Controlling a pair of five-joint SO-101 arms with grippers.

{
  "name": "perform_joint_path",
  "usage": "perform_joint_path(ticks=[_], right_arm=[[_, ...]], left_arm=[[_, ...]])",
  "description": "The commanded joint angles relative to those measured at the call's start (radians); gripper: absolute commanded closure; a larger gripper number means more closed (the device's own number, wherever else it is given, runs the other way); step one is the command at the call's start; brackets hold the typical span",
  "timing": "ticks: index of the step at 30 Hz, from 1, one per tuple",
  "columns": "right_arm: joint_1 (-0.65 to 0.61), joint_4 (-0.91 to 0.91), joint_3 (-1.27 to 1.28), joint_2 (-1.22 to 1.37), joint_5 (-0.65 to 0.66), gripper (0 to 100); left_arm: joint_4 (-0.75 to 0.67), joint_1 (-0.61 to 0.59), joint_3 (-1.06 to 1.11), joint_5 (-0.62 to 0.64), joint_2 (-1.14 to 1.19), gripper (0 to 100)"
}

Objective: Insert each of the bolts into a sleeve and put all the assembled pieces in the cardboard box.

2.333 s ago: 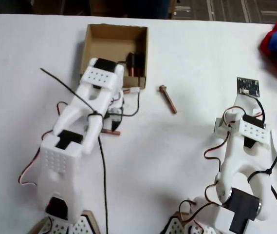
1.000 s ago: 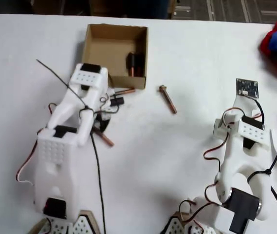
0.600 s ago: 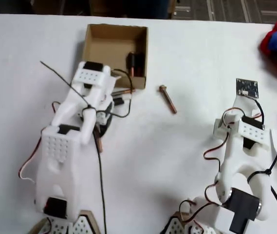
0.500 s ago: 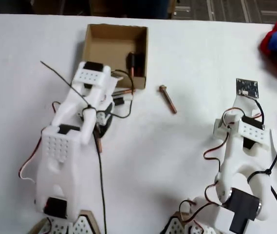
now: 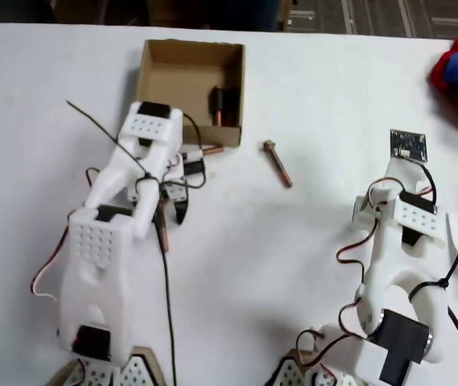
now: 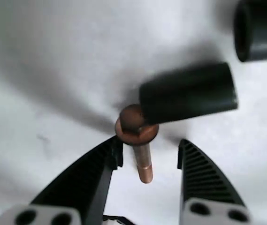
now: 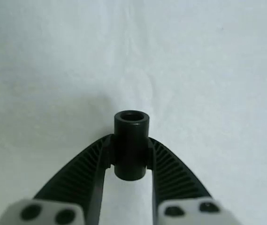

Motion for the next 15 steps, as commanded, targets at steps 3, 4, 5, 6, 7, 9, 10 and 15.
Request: perform_joint_path(ticks=[3,4,5,6,7,9,10,15], right_arm=[[-0.007,-0.010,-0.006,-0.002,-0.006,97.8],[-0.007,-0.010,-0.006,-0.002,-0.006,97.8],[-0.007,-0.010,-0.006,-0.002,-0.006,97.8],[-0.008,-0.010,-0.006,-0.002,-0.006,97.8],[-0.008,-0.010,-0.006,-0.002,-0.006,97.8],[-0.010,-0.010,-0.006,-0.002,-0.006,97.8],[-0.010,-0.010,-0.006,-0.002,-0.006,97.8],[-0.008,-0.010,-0.006,-0.002,-0.006,97.8]], left_arm=[[-0.038,0.011,-0.031,0.112,-0.005,78],[-0.038,0.012,-0.031,0.124,-0.005,78],[-0.040,0.014,-0.033,0.133,-0.005,78],[-0.049,0.014,-0.031,0.133,-0.005,80],[-0.061,0.009,-0.028,0.132,-0.005,84],[-0.087,-0.005,-0.025,0.130,-0.005,94],[-0.098,-0.014,-0.025,0.130,-0.003,99],[-0.140,-0.052,-0.028,0.130,-0.003,96]])
